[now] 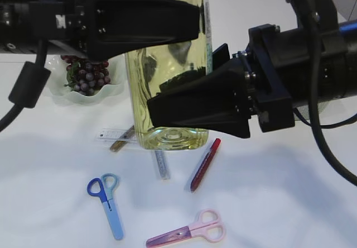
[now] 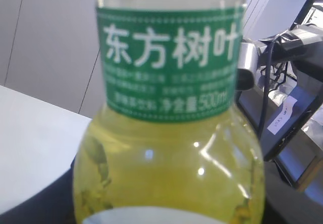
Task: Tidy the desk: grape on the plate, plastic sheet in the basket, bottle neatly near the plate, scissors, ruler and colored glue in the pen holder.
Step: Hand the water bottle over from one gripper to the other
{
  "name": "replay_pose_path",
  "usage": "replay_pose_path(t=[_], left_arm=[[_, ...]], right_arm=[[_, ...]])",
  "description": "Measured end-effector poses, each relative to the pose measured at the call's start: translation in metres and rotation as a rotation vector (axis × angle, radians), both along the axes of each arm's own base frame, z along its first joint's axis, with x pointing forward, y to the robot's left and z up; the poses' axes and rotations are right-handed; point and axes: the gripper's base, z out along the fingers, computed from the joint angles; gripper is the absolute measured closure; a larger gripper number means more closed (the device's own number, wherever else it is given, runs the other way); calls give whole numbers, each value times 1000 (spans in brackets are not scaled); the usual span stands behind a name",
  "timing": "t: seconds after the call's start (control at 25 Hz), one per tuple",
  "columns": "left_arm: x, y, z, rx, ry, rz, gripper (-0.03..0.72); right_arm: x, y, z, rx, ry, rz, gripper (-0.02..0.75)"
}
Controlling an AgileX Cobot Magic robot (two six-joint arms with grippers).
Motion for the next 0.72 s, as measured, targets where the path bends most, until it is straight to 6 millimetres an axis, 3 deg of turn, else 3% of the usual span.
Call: replay_pose_path(t=[0.52,0.72], left_arm=[[0,-1,3,4,-8,-11,241],[-1,-1,2,18,-15,-23,241]], right_arm=[[-1,0,3,-8,46,1,121],[-2,-1,1,-25,66,7,117]])
